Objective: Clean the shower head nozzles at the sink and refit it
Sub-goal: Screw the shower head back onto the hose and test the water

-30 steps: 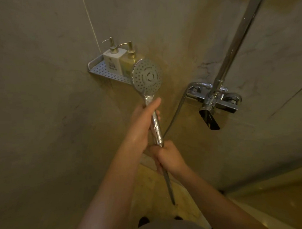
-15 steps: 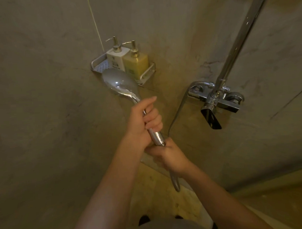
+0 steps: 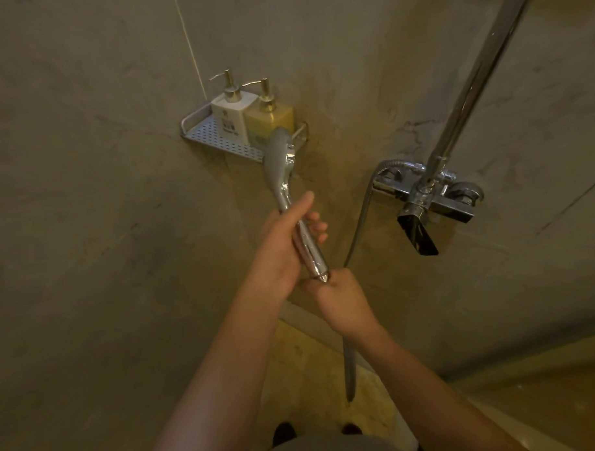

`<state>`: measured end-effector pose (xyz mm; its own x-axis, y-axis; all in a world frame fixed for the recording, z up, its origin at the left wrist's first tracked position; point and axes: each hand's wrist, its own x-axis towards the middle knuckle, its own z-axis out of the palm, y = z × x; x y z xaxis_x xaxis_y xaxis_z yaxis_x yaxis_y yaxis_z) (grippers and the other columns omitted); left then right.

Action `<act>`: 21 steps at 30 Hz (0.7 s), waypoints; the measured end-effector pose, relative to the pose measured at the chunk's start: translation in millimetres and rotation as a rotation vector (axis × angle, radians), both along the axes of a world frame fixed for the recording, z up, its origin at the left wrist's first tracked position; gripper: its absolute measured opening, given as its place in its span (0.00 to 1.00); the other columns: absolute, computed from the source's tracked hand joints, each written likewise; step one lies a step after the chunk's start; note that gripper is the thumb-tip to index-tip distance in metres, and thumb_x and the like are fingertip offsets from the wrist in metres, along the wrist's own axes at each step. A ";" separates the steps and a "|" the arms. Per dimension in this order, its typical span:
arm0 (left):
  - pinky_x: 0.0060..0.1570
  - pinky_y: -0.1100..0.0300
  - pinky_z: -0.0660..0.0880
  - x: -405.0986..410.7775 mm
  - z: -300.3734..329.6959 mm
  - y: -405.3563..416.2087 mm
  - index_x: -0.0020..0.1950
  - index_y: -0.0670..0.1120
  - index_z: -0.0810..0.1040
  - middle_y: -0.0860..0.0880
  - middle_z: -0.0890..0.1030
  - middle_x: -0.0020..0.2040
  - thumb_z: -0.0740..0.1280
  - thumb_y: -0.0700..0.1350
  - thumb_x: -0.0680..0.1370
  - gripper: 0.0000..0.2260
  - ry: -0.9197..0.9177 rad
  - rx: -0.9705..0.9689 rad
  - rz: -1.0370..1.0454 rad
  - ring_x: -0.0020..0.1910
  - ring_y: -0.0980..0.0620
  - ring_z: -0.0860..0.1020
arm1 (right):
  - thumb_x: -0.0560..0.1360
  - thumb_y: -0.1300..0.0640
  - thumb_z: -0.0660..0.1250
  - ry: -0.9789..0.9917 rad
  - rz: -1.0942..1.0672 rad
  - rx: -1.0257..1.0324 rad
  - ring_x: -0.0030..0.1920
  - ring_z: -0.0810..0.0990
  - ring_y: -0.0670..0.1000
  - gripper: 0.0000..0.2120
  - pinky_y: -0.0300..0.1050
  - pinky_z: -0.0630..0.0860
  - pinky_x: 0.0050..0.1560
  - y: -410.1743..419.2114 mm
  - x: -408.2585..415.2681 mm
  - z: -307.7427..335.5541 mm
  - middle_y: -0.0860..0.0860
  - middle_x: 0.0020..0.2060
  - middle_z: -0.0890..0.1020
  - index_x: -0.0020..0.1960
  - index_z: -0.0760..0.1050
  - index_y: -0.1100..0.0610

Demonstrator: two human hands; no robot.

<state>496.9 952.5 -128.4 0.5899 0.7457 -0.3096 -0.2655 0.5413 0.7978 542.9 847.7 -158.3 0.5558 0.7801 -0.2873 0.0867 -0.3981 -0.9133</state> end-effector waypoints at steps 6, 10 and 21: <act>0.33 0.59 0.78 8.7 -1.2 -18.4 0.48 0.45 0.74 0.51 0.73 0.31 0.74 0.40 0.76 0.09 0.128 -0.001 0.237 0.26 0.55 0.75 | 0.73 0.54 0.64 -0.723 0.050 -0.205 0.41 0.79 0.66 0.10 0.48 0.65 0.35 -7.4 11.6 -12.8 0.61 0.39 0.81 0.40 0.76 0.60; 0.28 0.60 0.72 10.9 -5.5 -17.4 0.37 0.47 0.69 0.51 0.67 0.27 0.74 0.43 0.76 0.15 0.066 -0.232 0.321 0.22 0.54 0.69 | 0.73 0.54 0.64 -0.839 0.094 -0.195 0.41 0.79 0.65 0.07 0.47 0.63 0.35 -10.2 20.9 -14.2 0.59 0.38 0.81 0.40 0.75 0.57; 0.20 0.63 0.56 3.7 3.4 -1.0 0.26 0.50 0.64 0.54 0.60 0.18 0.68 0.47 0.77 0.21 -0.327 -0.244 -0.162 0.16 0.56 0.59 | 0.68 0.62 0.69 0.500 0.223 -0.032 0.21 0.56 0.47 0.21 0.39 0.51 0.24 -11.6 18.6 17.6 0.49 0.21 0.61 0.25 0.61 0.51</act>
